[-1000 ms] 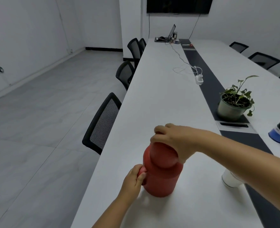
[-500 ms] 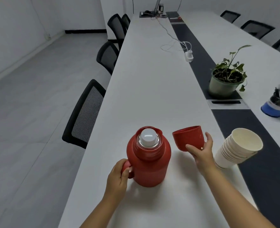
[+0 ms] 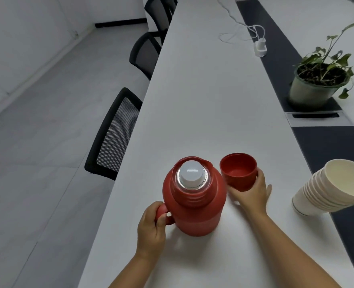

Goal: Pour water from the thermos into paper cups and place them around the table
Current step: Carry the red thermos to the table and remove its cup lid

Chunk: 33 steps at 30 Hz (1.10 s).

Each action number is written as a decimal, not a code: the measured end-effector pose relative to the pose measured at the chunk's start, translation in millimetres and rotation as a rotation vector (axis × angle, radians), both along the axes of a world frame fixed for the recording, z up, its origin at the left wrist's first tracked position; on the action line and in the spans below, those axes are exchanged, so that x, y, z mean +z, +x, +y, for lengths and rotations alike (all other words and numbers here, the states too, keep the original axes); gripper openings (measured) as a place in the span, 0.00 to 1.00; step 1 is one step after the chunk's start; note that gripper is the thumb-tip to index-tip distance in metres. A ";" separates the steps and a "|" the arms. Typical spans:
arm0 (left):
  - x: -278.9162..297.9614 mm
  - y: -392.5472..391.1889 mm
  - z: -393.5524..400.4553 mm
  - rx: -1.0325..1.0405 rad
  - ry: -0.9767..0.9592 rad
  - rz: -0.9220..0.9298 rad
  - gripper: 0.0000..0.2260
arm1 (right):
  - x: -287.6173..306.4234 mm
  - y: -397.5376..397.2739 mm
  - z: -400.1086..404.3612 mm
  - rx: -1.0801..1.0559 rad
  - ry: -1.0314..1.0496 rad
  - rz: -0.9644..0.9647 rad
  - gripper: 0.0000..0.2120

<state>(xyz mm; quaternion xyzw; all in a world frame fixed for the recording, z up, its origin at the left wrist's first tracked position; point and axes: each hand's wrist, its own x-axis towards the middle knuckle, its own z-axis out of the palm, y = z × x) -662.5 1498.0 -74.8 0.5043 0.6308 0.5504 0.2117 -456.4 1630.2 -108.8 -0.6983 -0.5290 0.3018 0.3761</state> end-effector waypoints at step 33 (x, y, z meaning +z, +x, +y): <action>9.0 -7.6 -1.3 -0.079 -0.089 0.088 0.08 | 174.7 -86.9 -42.3 0.537 0.519 -0.857 0.19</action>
